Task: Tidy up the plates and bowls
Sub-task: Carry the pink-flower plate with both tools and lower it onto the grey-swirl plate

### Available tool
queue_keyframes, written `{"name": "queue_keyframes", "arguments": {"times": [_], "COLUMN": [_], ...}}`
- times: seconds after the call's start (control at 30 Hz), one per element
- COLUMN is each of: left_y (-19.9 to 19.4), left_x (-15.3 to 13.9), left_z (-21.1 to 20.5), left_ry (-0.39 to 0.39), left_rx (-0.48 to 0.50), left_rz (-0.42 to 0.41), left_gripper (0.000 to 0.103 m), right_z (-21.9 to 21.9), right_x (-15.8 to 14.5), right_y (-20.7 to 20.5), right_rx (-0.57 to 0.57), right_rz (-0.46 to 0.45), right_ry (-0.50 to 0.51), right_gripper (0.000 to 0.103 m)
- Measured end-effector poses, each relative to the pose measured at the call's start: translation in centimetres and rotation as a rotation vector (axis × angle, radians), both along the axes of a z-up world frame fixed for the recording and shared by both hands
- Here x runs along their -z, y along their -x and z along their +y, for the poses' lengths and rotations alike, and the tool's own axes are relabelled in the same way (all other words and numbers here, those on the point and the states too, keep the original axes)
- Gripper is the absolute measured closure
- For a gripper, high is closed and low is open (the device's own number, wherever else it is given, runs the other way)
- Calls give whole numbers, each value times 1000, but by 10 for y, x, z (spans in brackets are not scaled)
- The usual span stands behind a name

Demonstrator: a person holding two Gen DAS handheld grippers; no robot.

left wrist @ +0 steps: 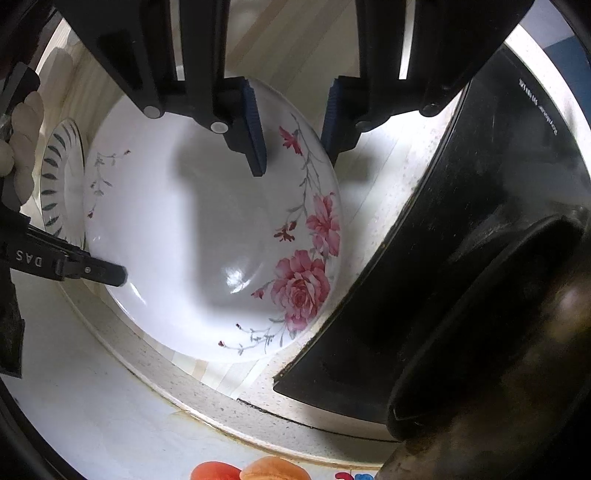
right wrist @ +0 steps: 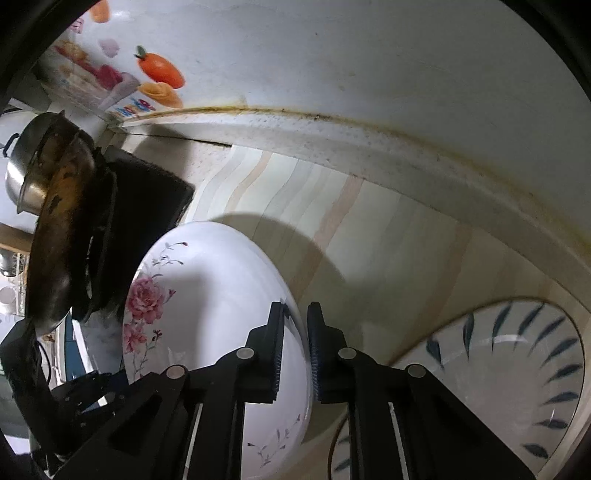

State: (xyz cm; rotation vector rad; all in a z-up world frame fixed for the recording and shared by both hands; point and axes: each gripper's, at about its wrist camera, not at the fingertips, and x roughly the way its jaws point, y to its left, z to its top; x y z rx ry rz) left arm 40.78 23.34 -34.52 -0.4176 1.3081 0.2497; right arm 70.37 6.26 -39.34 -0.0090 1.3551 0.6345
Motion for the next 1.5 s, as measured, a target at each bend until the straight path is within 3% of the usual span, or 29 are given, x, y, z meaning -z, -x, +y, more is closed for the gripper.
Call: {"name": "queue_keyframes", "arguments": {"times": [0.4, 0.7, 0.83, 1.03, 1.23, 1.5], "left_y": [22, 37, 61, 81, 101, 108], "left_x": [-51, -99, -118, -111, -84, -42], "left_z": [-31, -85, -122, -189, -253, -302], "left_ry": [13, 10, 8, 22, 21, -29], "left_rx": [76, 225, 324, 492, 648, 762], "left_rz": [-62, -113, -117, -87, -13, 59], "left_gripper": [76, 76, 76, 76, 76, 76], "right_z": [-54, -146, -198, -274, -344, -399], "right_x": [-53, -110, -124, -123, -97, -52], "right_y": [65, 152, 205, 283, 354, 392], "right_rx": [47, 161, 244, 367, 491, 600], "right_rz": [-54, -104, -119, -110, -63, -1], "right_ry": [-56, -130, -150, -148, -127, -115], "right_gripper": [90, 90, 90, 90, 90, 90]}}
